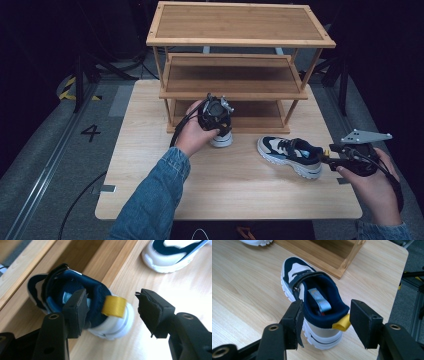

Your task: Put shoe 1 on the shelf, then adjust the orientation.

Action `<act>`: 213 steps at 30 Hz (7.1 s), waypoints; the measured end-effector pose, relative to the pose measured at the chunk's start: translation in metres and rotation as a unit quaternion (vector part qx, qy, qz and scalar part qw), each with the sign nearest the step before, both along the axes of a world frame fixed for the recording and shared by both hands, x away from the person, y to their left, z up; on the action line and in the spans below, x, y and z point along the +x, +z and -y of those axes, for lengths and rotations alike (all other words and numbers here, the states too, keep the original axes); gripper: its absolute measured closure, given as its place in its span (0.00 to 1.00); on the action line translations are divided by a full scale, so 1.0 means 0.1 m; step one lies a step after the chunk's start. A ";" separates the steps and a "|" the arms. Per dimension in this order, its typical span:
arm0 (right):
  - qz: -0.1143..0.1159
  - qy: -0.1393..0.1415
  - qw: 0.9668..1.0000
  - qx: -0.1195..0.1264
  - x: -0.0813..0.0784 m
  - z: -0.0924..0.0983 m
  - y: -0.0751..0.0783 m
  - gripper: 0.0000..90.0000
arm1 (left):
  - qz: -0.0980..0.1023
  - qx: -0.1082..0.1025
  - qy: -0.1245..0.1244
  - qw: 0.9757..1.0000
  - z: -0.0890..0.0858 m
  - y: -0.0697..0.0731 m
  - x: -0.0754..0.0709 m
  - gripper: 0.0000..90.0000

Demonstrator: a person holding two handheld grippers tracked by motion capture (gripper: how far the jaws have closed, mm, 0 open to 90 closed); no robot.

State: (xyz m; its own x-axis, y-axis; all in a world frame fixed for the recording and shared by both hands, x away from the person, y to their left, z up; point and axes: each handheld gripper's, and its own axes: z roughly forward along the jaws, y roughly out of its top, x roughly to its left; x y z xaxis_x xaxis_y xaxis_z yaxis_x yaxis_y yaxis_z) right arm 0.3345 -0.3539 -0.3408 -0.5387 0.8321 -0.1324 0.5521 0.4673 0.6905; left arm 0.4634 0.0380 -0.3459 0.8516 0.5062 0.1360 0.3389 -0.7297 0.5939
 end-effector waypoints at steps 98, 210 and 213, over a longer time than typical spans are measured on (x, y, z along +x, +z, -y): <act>0.004 -0.076 0.996 0.044 -0.01 0.37 -0.07 0.60 | -0.069 -0.050 0.141 0.986 -0.53 -0.25 -0.58 0.27; -0.203 0.239 0.947 -0.067 0.40 -1.36 -0.52 0.76 | -0.142 0.019 0.217 0.966 -1.52 -0.64 -0.93 0.23; -0.196 0.242 0.948 -0.066 0.52 -1.40 -0.48 0.76 | -0.136 0.010 0.225 0.965 -1.61 -0.65 -0.97 0.23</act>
State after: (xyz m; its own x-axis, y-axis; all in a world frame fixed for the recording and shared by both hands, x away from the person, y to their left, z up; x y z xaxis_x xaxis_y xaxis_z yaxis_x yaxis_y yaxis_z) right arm 0.3862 -0.2138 -0.3889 -0.8827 0.4647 0.0704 0.4526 0.7999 0.3940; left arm 0.3660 0.1990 -0.4109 0.5524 0.8322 -0.0481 0.7651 -0.4833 0.4255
